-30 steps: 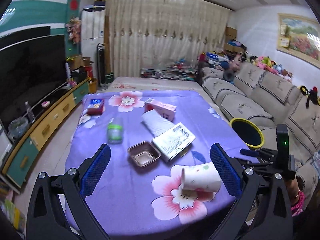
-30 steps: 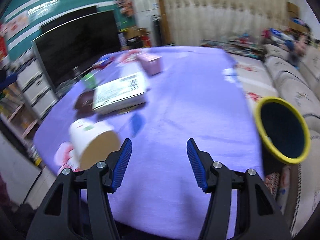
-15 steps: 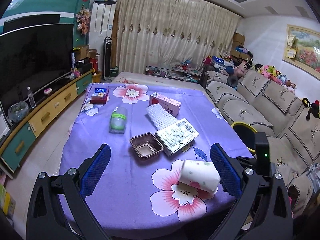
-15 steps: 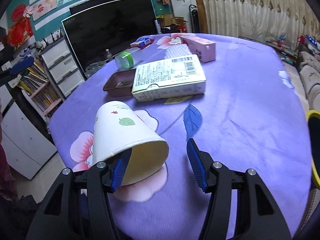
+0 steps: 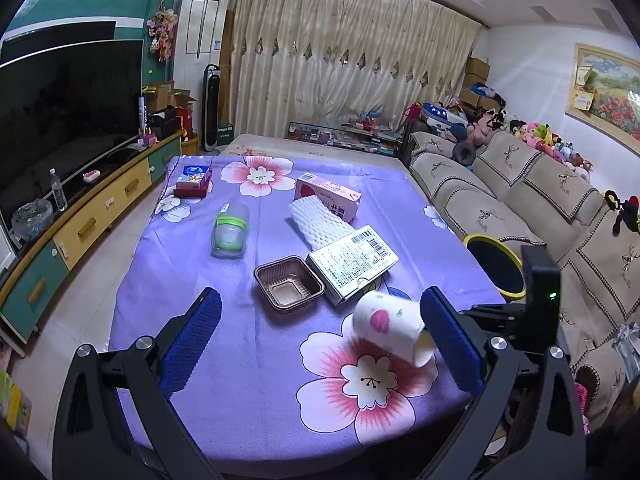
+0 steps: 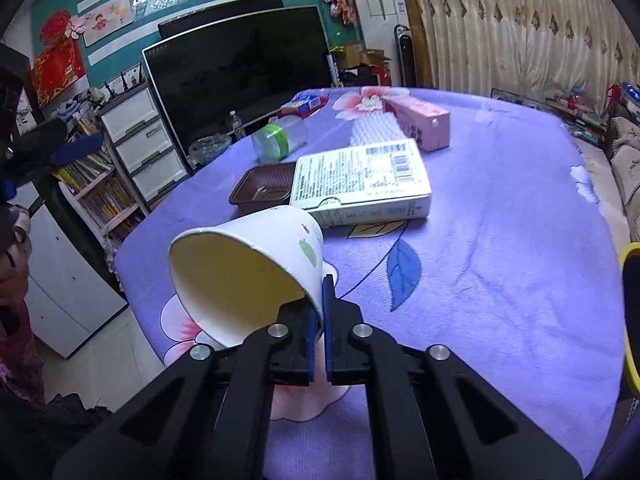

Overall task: Collect trash
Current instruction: 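Grasp the white paper cup lying on the table with the right gripper, then carry the paper cup into the bin and open the right gripper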

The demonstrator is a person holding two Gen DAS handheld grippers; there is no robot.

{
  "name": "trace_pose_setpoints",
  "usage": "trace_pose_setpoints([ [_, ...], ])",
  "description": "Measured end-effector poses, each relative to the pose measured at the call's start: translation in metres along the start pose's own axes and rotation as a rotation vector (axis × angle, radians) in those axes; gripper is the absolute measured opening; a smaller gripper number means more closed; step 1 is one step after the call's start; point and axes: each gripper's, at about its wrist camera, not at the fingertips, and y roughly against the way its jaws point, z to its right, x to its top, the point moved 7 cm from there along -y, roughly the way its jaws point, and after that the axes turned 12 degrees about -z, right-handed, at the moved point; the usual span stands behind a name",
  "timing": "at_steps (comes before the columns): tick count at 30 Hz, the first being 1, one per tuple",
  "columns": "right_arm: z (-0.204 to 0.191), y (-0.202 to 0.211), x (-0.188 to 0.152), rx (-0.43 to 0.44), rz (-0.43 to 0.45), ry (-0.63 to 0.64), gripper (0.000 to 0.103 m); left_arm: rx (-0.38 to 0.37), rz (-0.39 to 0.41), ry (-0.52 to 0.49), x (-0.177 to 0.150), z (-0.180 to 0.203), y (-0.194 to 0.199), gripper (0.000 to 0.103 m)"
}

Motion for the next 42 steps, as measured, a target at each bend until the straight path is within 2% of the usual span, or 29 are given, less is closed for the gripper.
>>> trace_pose_setpoints([
  [7,0.030,0.041,-0.002,-0.062,0.083,-0.080,0.003,-0.010,-0.023,-0.026,-0.002,0.008,-0.013,0.098],
  [11,0.078,0.069,-0.004,-0.158,0.133,-0.196,0.003,-0.018,-0.036,-0.045,-0.003,0.014,-0.023,0.098],
  [15,0.156,0.098,-0.019,-0.306,0.166,-0.394,0.003,-0.033,-0.045,-0.068,0.000,0.021,-0.033,0.098],
  [18,0.218,0.112,-0.036,-0.442,0.151,-0.537,0.004,-0.049,-0.051,-0.096,0.003,0.026,-0.044,0.098],
  [23,0.301,0.114,-0.058,-0.587,0.085,-0.704,0.006,-0.061,-0.077,-0.166,0.010,0.039,-0.069,0.098],
  [30,0.362,0.095,-0.075,-0.652,0.006,-0.819,0.006,-0.084,-0.127,-0.252,0.025,0.054,-0.108,0.098],
  [31,0.369,0.093,-0.078,-0.654,0.000,-0.832,0.011,-0.086,-0.135,-0.274,0.028,0.057,-0.115,0.098],
  [34,0.382,0.092,-0.083,-0.659,-0.010,-0.876,0.046,-0.092,-0.149,-0.315,0.033,0.062,-0.129,0.098],
  [35,0.384,0.092,-0.084,-0.656,-0.004,-0.880,0.050,-0.095,-0.153,-0.324,0.034,0.062,-0.132,0.098],
  [39,0.380,0.095,-0.083,-0.647,0.008,-0.867,0.050,-0.094,-0.165,-0.368,0.042,0.063,-0.149,0.098],
  [42,0.363,0.094,-0.076,-0.632,0.010,-0.833,0.051,-0.084,-0.172,-0.410,0.050,0.062,-0.163,0.098],
])
